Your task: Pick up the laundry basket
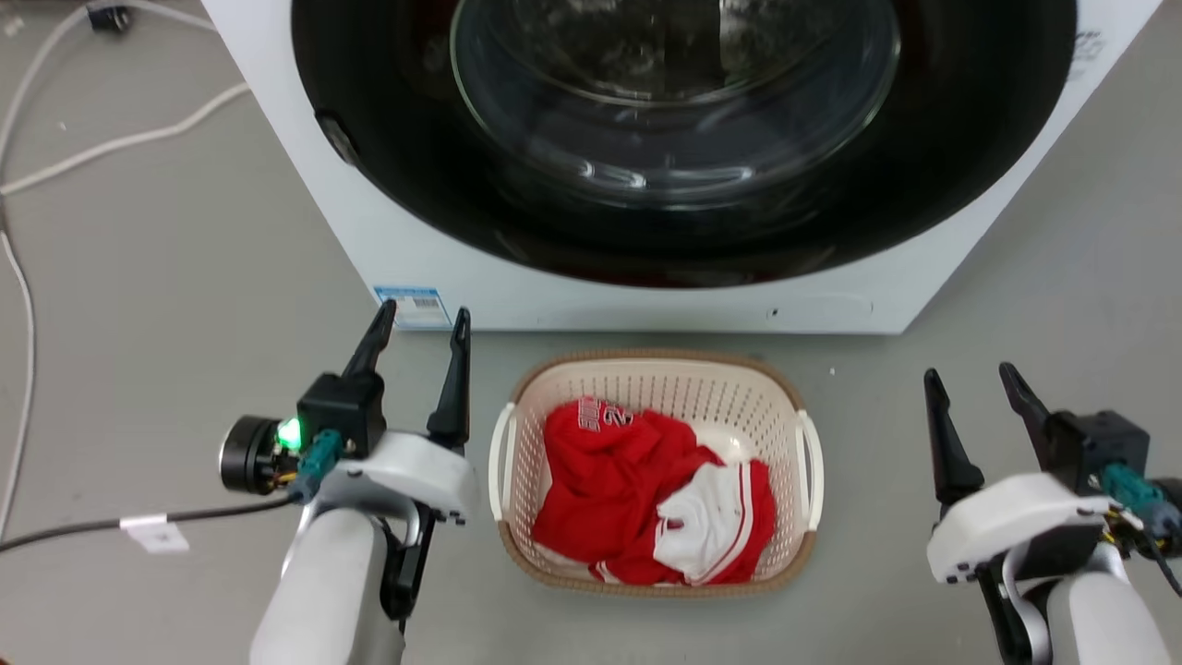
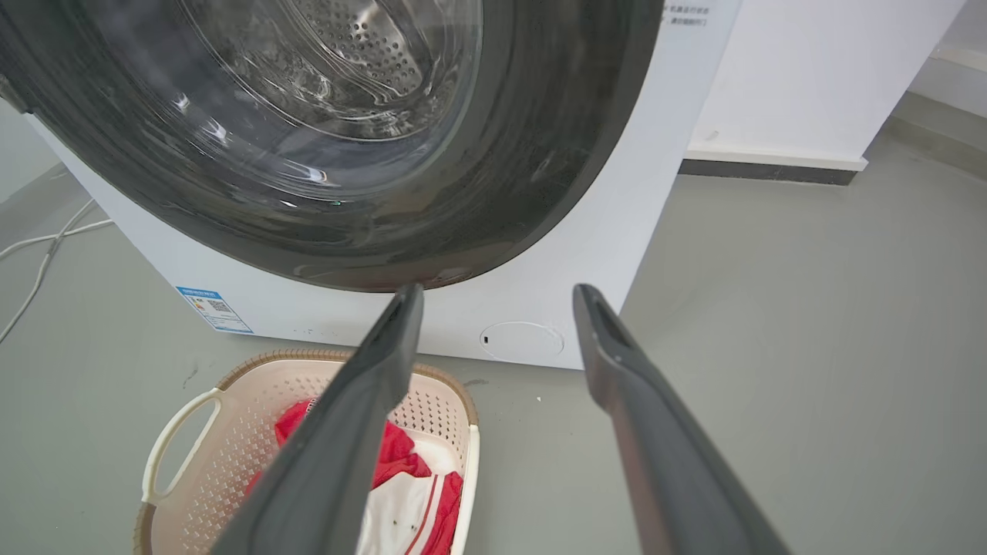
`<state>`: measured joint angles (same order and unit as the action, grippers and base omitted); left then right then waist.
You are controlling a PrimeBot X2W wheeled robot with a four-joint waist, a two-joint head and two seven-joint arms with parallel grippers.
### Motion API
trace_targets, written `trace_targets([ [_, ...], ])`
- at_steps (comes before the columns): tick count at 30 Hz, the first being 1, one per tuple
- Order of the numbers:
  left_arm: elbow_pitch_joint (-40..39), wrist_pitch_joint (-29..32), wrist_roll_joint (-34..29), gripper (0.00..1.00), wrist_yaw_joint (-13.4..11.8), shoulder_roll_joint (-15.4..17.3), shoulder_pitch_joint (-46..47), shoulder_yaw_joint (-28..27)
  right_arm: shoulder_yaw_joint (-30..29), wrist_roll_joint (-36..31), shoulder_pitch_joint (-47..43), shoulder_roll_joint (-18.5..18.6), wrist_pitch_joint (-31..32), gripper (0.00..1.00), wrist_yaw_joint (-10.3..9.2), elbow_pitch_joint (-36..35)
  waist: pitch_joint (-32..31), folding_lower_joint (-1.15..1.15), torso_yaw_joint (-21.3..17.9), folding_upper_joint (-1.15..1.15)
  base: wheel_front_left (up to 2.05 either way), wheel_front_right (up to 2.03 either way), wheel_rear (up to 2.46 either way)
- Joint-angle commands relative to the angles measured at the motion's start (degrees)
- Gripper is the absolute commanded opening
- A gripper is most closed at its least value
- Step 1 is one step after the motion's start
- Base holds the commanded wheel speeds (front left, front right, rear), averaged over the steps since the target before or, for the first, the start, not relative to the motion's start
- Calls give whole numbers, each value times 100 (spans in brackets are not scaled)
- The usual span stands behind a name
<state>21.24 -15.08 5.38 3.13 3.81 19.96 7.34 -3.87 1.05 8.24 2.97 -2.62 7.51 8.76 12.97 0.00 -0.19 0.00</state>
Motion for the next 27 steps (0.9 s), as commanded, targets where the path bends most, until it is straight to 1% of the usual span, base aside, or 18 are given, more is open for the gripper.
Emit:
trace_targets([
  [1, 66, -13, 32, 100, 25, 33, 131, -7, 17, 18, 122, -18, 39, 100, -4, 36, 328, 0, -16, 0, 0, 0, 0],
  [7, 892, -4, 261, 100, 241, 81, 780, 16, 71, -18, 729, -18, 246, 100, -4, 507, 938, 0, -77, 0, 0, 0, 0],
  [11, 1492, 44, 413, 100, 339, 194, 1237, 70, 160, 10, 1166, -16, 357, 100, -4, 958, 1279, 0, -127, 0, 0, 0, 0],
  [17, 2460, 378, 700, 100, 425, 289, 2006, 331, 324, 171, 1845, -15, 627, 100, -4, 1820, 1750, 0, -149, 0, 0, 0, 0],
  [19, 2761, 551, 827, 100, 428, 314, 2230, 506, 429, 319, 2042, -17, 748, 100, -4, 2129, 1872, 0, -159, 0, 0, 0, 0],
  [21, 3009, 738, 1085, 100, 432, 333, 2430, 750, 514, 336, 2284, -13, 753, 100, -4, 2409, 1991, 0, -179, 0, 0, 0, 0],
  [27, 3464, 1326, 1916, 100, 428, 564, 2816, 1584, 837, 701, 2872, -15, 852, 100, -4, 3360, 2276, 0, -263, 0, 0, 0, 0],
])
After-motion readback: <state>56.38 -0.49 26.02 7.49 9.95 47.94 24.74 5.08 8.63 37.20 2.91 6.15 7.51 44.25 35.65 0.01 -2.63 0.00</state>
